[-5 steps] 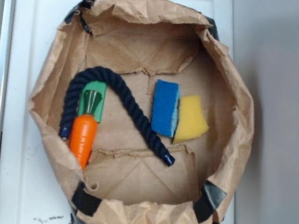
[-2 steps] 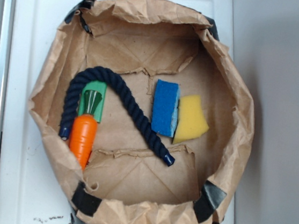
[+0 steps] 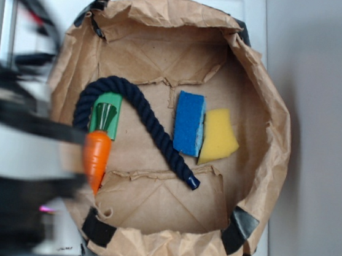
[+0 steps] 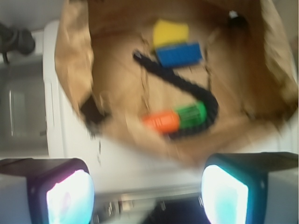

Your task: Grab the blue sponge.

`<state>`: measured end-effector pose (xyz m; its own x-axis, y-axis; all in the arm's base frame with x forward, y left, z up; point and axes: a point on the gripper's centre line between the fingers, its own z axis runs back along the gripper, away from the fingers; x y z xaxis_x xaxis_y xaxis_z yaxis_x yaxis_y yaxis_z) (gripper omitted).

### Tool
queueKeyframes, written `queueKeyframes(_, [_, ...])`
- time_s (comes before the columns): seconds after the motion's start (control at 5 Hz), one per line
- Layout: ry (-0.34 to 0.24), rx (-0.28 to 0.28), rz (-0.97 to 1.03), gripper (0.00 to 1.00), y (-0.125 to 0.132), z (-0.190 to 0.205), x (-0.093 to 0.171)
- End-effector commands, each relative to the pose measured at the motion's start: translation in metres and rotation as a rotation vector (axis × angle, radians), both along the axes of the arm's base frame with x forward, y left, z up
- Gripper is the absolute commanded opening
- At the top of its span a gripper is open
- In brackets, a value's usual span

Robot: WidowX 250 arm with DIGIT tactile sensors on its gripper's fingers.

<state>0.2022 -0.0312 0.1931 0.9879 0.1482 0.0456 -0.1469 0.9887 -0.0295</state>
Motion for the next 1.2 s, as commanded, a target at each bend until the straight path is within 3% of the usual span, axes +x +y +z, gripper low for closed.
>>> queueKeyframes(0.0, [-0.122, -0.061, -0.024, 1.00, 0.048, -0.012, 0.053])
queueKeyframes(0.2, [-0.114, -0.111, 0.033, 1.00, 0.064, -0.023, 0.053])
queueKeyframes(1.0, [-0.114, -0.111, 0.033, 1.00, 0.064, -0.023, 0.053])
